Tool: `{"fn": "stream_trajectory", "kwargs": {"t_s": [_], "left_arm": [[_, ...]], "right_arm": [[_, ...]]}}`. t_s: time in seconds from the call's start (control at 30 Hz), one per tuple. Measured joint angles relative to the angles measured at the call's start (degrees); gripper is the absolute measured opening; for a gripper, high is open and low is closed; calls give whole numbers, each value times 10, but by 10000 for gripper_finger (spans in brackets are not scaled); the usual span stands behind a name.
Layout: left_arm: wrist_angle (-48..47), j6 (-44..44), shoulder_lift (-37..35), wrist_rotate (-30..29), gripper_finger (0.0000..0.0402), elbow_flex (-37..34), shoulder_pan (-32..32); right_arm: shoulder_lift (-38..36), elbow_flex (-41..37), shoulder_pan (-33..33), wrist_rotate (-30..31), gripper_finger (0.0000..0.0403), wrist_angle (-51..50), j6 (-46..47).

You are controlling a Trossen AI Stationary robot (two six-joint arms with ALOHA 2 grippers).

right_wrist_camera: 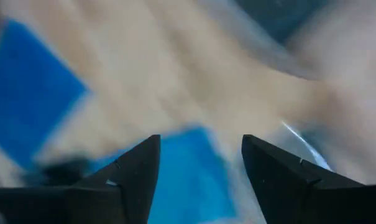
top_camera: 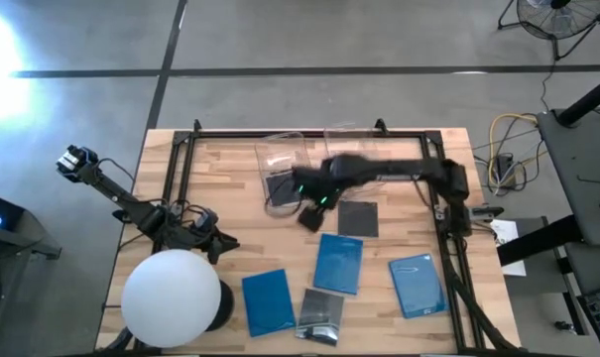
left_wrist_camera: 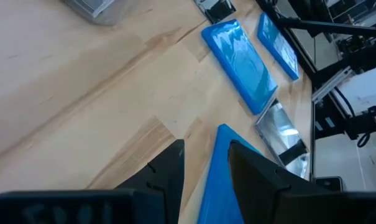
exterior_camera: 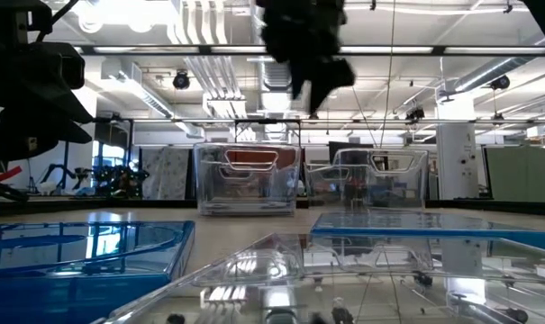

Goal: Pick & place jewel cases by type
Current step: Put the blue cd case into the right transparent bin

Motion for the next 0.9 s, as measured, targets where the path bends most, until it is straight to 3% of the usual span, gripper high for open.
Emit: {"fn": "stream_trajectory", "kwargs": {"t_s": [0.1, 0.27, 0.47, 0.57, 0.73, 0.9], "left_arm": [[0, 1, 0, 0, 106, 0, 0], [0, -8, 0, 1, 106, 0, 0], [0, -20, 0, 5, 106, 0, 0], [0, -23, 0, 6, 106, 0, 0], [0, -23, 0, 6, 106, 0, 0], [0, -24, 0, 4, 106, 0, 0]], "right_arm": [[37, -26, 7, -38, 204, 109, 71], [108, -14, -19, -10, 178, 206, 137], [179, 99, -48, 41, 153, 232, 107], [185, 147, -50, -6, 147, 229, 59], [159, 178, -26, -41, 144, 99, 13], [111, 141, 19, -37, 144, -80, -53]]}}
